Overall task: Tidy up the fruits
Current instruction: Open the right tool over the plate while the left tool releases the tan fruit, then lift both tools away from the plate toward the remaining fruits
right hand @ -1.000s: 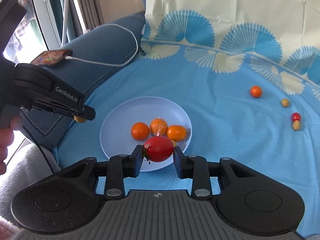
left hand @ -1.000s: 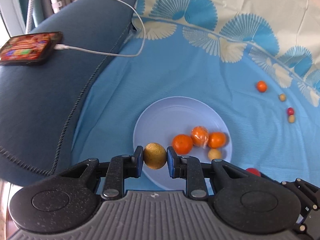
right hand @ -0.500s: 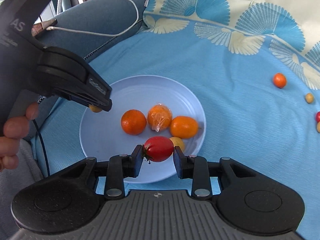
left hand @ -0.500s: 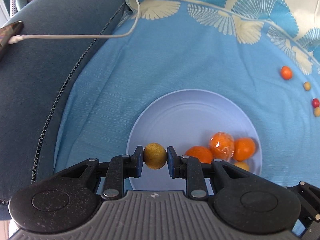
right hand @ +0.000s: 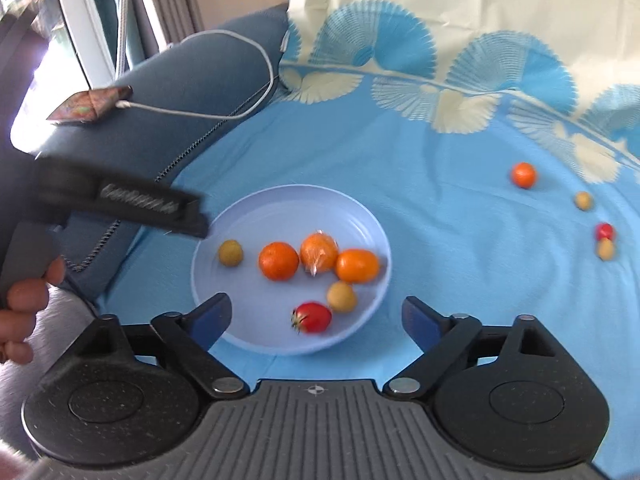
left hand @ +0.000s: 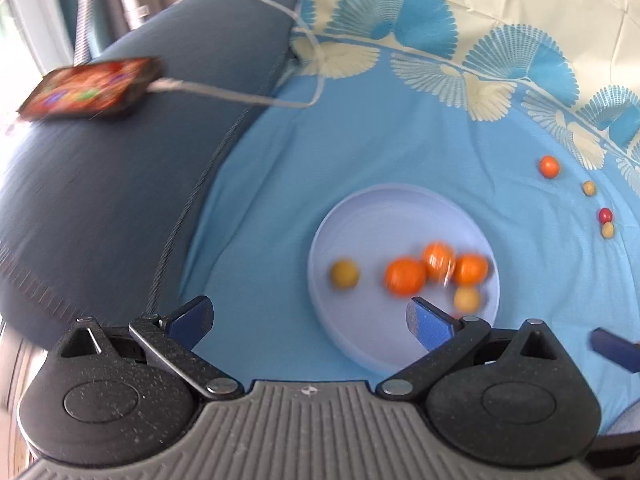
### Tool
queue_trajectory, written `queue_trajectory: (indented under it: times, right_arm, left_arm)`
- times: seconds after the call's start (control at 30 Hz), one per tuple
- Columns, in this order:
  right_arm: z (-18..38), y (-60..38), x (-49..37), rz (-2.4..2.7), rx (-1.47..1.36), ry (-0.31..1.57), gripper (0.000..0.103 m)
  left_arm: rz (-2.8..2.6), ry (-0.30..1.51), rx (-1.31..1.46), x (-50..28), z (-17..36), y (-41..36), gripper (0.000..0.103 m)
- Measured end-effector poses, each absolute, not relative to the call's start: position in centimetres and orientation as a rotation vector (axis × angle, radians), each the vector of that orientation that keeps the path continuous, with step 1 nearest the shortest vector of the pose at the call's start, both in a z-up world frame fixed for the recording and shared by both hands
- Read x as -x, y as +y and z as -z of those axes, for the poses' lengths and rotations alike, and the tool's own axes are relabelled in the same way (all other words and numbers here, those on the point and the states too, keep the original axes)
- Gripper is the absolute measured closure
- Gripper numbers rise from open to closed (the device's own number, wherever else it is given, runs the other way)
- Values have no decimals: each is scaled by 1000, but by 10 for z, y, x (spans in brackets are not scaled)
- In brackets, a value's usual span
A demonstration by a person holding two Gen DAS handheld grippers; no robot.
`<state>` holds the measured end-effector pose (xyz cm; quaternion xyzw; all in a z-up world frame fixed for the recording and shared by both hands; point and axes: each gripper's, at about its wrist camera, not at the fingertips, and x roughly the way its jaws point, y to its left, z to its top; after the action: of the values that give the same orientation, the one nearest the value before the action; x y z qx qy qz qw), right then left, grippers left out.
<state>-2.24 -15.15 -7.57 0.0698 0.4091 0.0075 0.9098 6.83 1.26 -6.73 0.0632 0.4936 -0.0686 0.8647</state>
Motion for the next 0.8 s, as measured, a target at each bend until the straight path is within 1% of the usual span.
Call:
queue_trajectory:
  times: [0.07, 0.17, 0.33, 0.57, 0.8]
  right_arm:
    - [65, -150, 43, 9, -158, 826, 5]
    - [49, -145, 76, 32, -151, 786, 4]
    - [24, -132, 120, 28, -60, 660, 1]
    - [3, -124, 156, 36, -33, 599, 1]
    - [-11, -115, 192, 25, 17, 531, 1]
  left_arm:
    - [122, 1036, -139, -48, 59, 20, 0]
    - [106, 1020, -134, -20, 48, 30, 0]
    - [127, 969, -136, 21, 30, 31, 0]
    - [144, 867, -164, 64, 2, 27, 0]
    - [161, 807, -156, 93, -17, 28, 0]
